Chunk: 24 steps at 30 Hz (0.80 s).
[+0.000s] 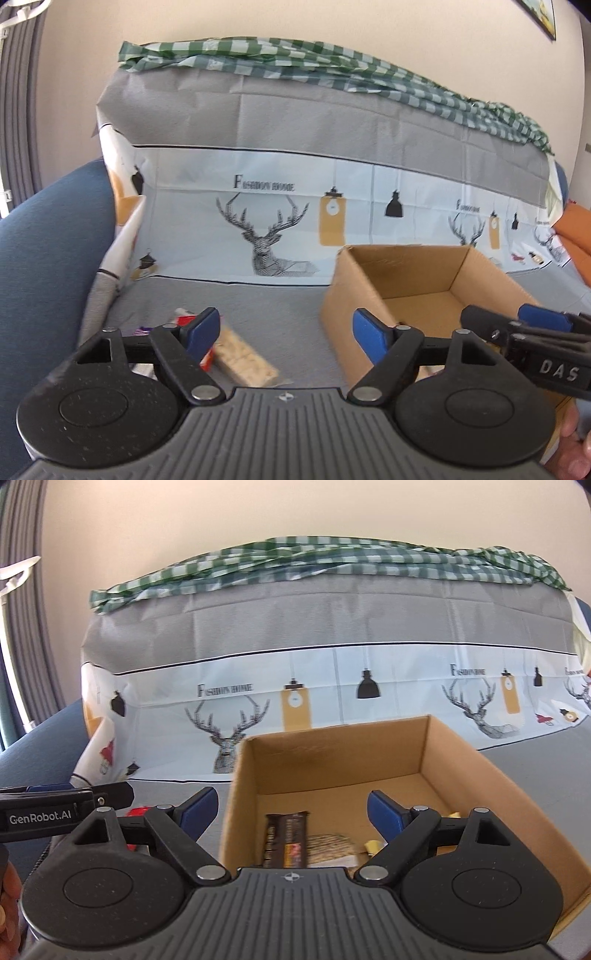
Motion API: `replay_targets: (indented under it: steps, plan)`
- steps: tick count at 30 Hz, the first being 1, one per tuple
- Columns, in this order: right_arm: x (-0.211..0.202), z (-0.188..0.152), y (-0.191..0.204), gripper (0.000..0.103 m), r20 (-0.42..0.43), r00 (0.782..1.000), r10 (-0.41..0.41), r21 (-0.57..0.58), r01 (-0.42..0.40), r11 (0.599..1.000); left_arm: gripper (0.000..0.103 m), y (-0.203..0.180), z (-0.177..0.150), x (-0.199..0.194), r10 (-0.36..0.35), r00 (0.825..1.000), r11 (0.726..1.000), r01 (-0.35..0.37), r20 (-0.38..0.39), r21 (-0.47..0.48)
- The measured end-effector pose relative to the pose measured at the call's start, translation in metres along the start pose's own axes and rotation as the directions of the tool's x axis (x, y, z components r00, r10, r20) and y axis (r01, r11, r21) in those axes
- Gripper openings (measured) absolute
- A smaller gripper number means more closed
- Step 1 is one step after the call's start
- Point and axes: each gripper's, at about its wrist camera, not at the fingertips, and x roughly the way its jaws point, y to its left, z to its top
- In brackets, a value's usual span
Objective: Organize snacks
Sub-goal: 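Move both grippers back toward the snack pile, then grasp the purple lollipop with the left gripper while the right gripper grasps the clear rice-cracker bar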
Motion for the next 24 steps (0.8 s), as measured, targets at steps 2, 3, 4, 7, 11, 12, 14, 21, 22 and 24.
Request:
replay_targets:
  steps: [2, 3, 4, 7, 11, 12, 14, 21, 22, 24]
  plan:
    - [0.001, 0.000, 0.009, 0.086, 0.001, 1.000, 0.023, -0.002, -0.023, 1.000, 0.075, 0.015, -0.001, 0.002, 0.015, 1.000, 1.000, -0.015, -0.027, -0.008]
    - [0.002, 0.000, 0.013, 0.084, 0.002, 0.999, 0.035, -0.003, -0.035, 0.999, 0.070, 0.025, -0.002, 0.005, 0.027, 0.999, 0.999, -0.028, -0.044, -0.023]
    - [0.003, 0.000, 0.018, 0.080, 0.002, 0.999, 0.046, -0.004, -0.046, 0.999, 0.065, 0.034, -0.002, 0.007, 0.043, 0.997, 0.998, -0.045, -0.061, -0.039]
    - [0.009, -0.003, 0.031, 0.061, -0.010, 0.996, 0.088, -0.003, -0.088, 0.996, 0.049, 0.063, -0.004, 0.015, 0.083, 0.990, 0.992, -0.093, -0.111, -0.090]
    - [0.015, -0.007, 0.052, 0.043, -0.029, 0.987, 0.156, -0.020, -0.157, 0.987, 0.035, 0.098, -0.004, 0.022, 0.112, 0.983, 0.981, -0.133, -0.147, -0.143]
    - [0.017, -0.008, 0.058, 0.043, -0.032, 0.985, 0.169, -0.028, -0.170, 0.985, 0.035, 0.107, -0.004, 0.024, 0.122, 0.981, 0.976, -0.146, -0.153, -0.159]
    - [0.020, -0.010, 0.070, 0.042, -0.038, 0.980, 0.193, -0.043, -0.195, 0.980, 0.034, 0.127, -0.005, 0.030, 0.142, 0.975, 0.960, -0.178, -0.171, -0.216]
    - [0.042, -0.023, 0.114, 0.043, -0.095, 0.965, 0.245, -0.127, -0.256, 0.958, 0.034, 0.161, -0.008, 0.053, 0.162, 0.960, 0.934, -0.224, -0.229, -0.280]
    - [0.046, -0.025, 0.120, 0.043, -0.105, 0.963, 0.246, -0.140, -0.259, 0.956, 0.034, 0.159, -0.007, 0.057, 0.162, 0.960, 0.938, -0.222, -0.230, -0.266]
    - [0.057, -0.027, 0.128, 0.043, -0.126, 0.962, 0.242, -0.147, -0.259, 0.954, 0.034, 0.157, -0.008, 0.064, 0.165, 0.958, 0.945, -0.222, -0.235, -0.241]
